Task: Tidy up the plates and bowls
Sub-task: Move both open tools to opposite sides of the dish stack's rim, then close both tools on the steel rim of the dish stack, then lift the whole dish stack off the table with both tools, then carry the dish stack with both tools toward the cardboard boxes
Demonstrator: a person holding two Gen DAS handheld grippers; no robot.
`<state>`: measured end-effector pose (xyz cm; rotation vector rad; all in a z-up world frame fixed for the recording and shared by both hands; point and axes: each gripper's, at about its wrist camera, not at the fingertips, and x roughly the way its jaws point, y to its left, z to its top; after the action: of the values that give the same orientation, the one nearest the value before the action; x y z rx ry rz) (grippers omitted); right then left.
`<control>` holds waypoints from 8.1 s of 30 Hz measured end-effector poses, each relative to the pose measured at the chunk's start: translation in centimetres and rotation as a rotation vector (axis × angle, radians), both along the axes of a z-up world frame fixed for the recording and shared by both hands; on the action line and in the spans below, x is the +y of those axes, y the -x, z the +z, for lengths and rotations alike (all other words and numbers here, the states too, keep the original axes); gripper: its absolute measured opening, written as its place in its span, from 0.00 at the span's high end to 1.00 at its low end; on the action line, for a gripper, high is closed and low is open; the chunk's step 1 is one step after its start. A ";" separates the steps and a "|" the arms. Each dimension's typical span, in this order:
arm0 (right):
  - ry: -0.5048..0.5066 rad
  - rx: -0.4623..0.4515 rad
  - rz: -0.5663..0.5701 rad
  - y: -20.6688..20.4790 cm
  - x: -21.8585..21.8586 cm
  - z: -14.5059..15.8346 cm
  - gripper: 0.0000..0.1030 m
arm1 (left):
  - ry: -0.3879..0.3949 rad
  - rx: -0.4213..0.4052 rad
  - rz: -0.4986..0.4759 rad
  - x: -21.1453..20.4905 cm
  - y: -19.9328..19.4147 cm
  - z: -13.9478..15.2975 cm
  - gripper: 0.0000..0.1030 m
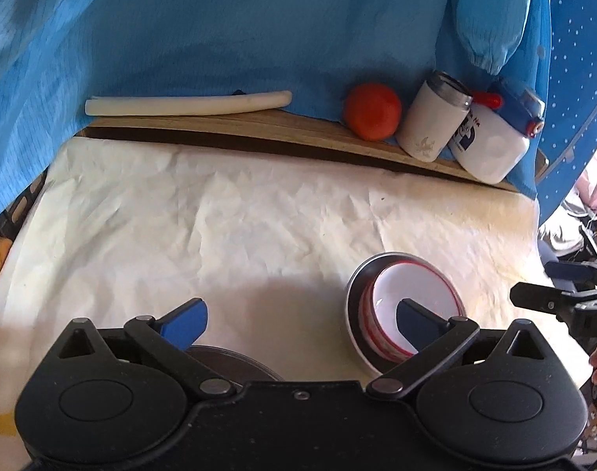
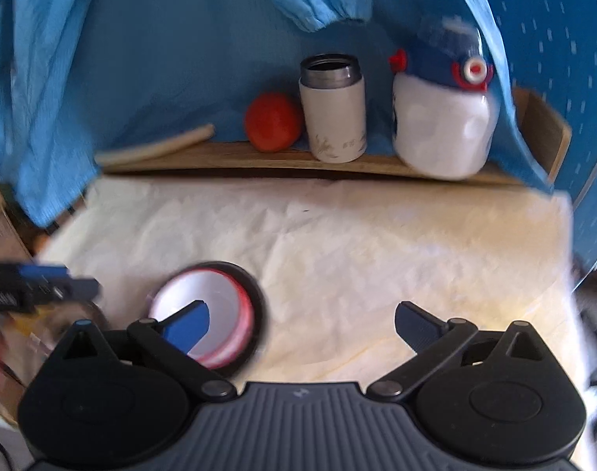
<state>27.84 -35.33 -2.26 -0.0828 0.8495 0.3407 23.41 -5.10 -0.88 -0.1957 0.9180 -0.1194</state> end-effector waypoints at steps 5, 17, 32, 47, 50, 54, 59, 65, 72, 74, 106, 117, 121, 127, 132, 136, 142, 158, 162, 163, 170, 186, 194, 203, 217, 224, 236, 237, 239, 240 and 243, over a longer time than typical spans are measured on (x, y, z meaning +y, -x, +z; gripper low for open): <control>0.040 0.004 -0.003 0.1 0.1 -0.6 0.00 | -0.076 0.036 -0.036 -0.4 -0.6 -0.7 0.01; 0.052 0.079 0.006 -1.0 0.2 -2.3 0.00 | -0.147 0.121 -0.106 -1.6 -2.1 -2.5 0.01; 0.043 0.192 0.026 -3.3 0.4 -4.1 0.00 | -0.239 0.203 -0.255 -4.0 -5.3 -4.0 0.01; 0.011 0.313 0.063 -5.8 1.2 -6.0 0.00 | -0.264 0.277 -0.316 -4.4 -7.3 -4.8 0.01; 0.015 0.316 0.071 -6.1 1.2 -6.1 0.00 | -0.261 0.292 -0.317 -4.5 -7.7 -5.1 0.01; 0.002 0.307 0.079 -6.0 1.2 -6.0 0.07 | -0.248 0.311 -0.312 -4.5 -8.2 -5.4 0.01; -0.033 0.320 0.107 -6.0 1.1 -5.7 0.20 | -0.223 0.323 -0.313 -4.4 -8.5 -5.5 0.07; -0.085 0.353 0.119 -6.2 0.9 -5.7 0.31 | -0.155 0.346 -0.319 -4.0 -8.8 -5.5 0.22; -0.152 0.374 0.132 -6.0 0.7 -5.5 0.52 | -0.079 0.359 -0.325 -4.0 -8.7 -5.3 0.46; -0.170 0.378 0.131 -5.9 0.6 -5.6 0.56 | -0.069 0.360 -0.329 -4.2 -8.6 -5.2 0.55; -0.268 0.429 0.047 -5.6 0.9 -6.1 0.87 | -0.053 0.343 -0.306 -5.9 -8.1 -5.0 0.91; -0.309 0.437 0.010 -5.5 0.5 -6.6 0.87 | -0.058 0.341 -0.284 -5.9 -8.0 -5.0 0.91; -0.338 0.447 -0.015 -5.5 0.2 -6.9 0.88 | -0.057 0.339 -0.273 -5.8 -7.9 -4.9 0.91; -0.346 0.440 -0.037 -5.2 0.2 -7.0 0.89 | -0.072 0.335 -0.257 -6.1 -7.6 -4.7 0.91; -0.345 0.440 -0.049 -4.9 0.0 -7.1 0.89 | -0.061 0.330 -0.236 -6.1 -7.6 -4.7 0.91; -0.357 0.451 -0.070 -4.7 -0.4 -7.2 0.90 | -0.053 0.330 -0.226 -6.3 -7.4 -4.7 0.91; -0.356 0.455 -0.088 -4.3 -0.9 -7.4 0.90 | -0.049 0.322 -0.219 -6.7 -7.3 -4.5 0.91; -0.357 0.460 -0.104 -3.2 -2.1 -7.6 0.90 | -0.034 0.326 -0.245 -7.5 -6.4 -4.9 0.91; -0.355 0.459 -0.102 -2.9 -2.3 -7.6 0.90 | -0.028 0.329 -0.245 -7.6 -6.2 -4.9 0.91; -0.356 0.458 -0.102 -2.9 -2.4 -7.6 0.90 | -0.026 0.329 -0.244 -7.6 -6.2 -4.9 0.91; -0.354 0.458 -0.092 -2.9 -2.4 -7.4 0.90 | -0.018 0.325 -0.236 -7.3 -6.0 -4.7 0.91; -0.321 0.457 -0.013 -3.3 0.0 -6.2 0.90 | -0.012 0.306 -0.185 -5.0 -5.1 -3.4 0.91; -0.309 0.451 0.014 -3.4 1.0 -5.5 0.90 | -0.001 0.301 -0.161 -3.8 -4.8 -2.9 0.91; -0.301 0.449 0.046 -3.5 1.9 -5.1 0.90 | 0.013 0.300 -0.139 -2.8 -4.2 -2.7 0.91; -0.306 0.450 0.092 -4.2 3.3 -4.4 0.90 | 0.035 0.299 -0.098 -1.3 -3.7 -2.2 0.92; -0.303 0.452 0.128 -4.6 4.4 -4.1 0.90 | 0.048 0.302 -0.063 0.0 -3.3 -2.0 0.92; -0.299 0.462 0.189 -5.1 6.3 -4.1 0.90 | 0.050 0.298 -0.013 1.7 -2.6 -1.4 0.92; -0.301 0.463 0.196 -5.2 6.4 -4.1 0.90 | 0.051 0.298 -0.008 1.8 -2.5 -1.3 0.92; -0.298 0.463 0.206 -5.3 6.7 -4.1 0.90 | 0.050 0.297 0.000 2.1 -2.4 -1.3 0.92; -0.296 0.464 0.212 -5.4 6.8 -4.1 0.90 | 0.050 0.296 0.004 2.3 -2.4 -1.3 0.92; -0.292 0.465 0.226 -5.6 7.2 -4.3 0.90 | 0.052 0.298 0.017 2.8 -2.2 -1.2 0.93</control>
<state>33.44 -28.09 -6.53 0.1807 1.2441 0.7103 25.61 -2.31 -2.12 -0.2740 1.2101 -0.1001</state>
